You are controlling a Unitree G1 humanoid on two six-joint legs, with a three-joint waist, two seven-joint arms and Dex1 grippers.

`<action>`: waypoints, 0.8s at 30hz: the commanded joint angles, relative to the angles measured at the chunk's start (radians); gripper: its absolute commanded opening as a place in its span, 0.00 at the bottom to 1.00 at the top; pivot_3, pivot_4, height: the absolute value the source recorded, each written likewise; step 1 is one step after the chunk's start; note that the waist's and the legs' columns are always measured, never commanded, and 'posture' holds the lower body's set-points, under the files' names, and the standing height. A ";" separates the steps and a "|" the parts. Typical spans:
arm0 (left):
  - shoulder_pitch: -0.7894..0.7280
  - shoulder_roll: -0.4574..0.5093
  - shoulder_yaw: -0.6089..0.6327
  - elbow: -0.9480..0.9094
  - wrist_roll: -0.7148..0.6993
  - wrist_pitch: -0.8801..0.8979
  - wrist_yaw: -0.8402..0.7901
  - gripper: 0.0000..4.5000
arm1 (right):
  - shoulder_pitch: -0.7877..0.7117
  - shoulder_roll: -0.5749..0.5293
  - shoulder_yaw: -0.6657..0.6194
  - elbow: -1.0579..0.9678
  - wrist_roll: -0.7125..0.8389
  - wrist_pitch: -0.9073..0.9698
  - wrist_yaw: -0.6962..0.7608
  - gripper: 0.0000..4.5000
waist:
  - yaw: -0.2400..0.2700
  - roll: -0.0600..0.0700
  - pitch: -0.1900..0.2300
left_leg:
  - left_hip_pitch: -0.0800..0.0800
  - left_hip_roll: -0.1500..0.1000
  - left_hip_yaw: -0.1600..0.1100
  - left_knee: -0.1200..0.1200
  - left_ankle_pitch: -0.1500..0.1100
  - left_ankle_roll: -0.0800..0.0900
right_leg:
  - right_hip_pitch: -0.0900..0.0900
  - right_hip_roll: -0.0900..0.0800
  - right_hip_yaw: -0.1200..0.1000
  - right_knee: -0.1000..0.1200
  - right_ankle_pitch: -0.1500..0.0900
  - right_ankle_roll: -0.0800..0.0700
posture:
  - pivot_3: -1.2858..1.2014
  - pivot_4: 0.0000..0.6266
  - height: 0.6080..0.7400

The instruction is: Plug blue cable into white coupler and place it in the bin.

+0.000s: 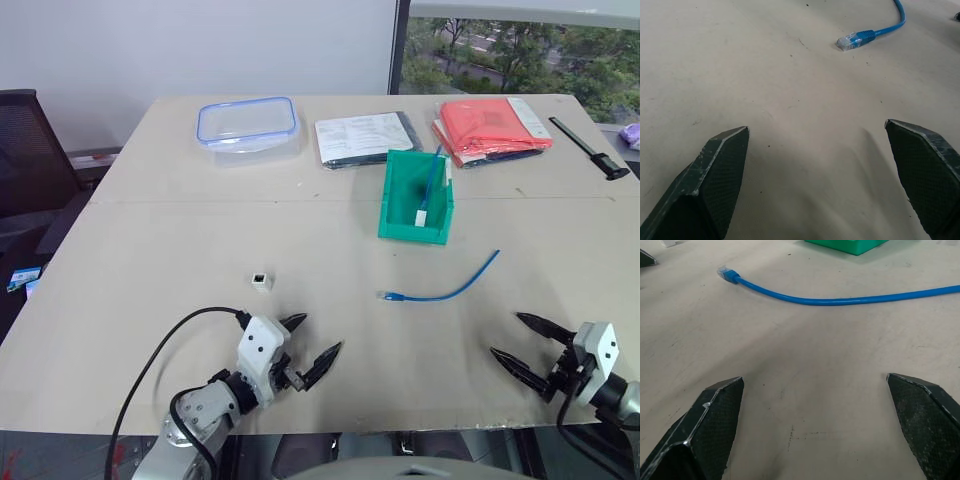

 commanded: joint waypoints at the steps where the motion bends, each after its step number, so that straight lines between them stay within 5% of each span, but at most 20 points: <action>1: 0.004 -0.007 0.015 -0.007 -0.030 0.016 0.002 0.99 | 0.004 -0.019 -0.006 -0.029 0.015 -0.002 0.007 1.00 | 0.000 0.000 0.000 | 0.000 0.000 0.000 0.000 0.000 0.000 | 0.000 0.000 0.000 0.000 0.000 0.000 | 0.52 0.24 0.98; 24: 0.024 0.007 0.022 -0.032 -0.053 0.012 -0.024 0.99 | -0.045 -0.068 0.021 -0.011 0.010 0.005 0.031 1.00 | 0.000 0.000 0.000 | -0.002 0.000 0.000 -0.001 -0.001 0.001 | 0.000 0.000 -0.001 -0.005 0.002 -0.003 | 0.52 0.24 0.98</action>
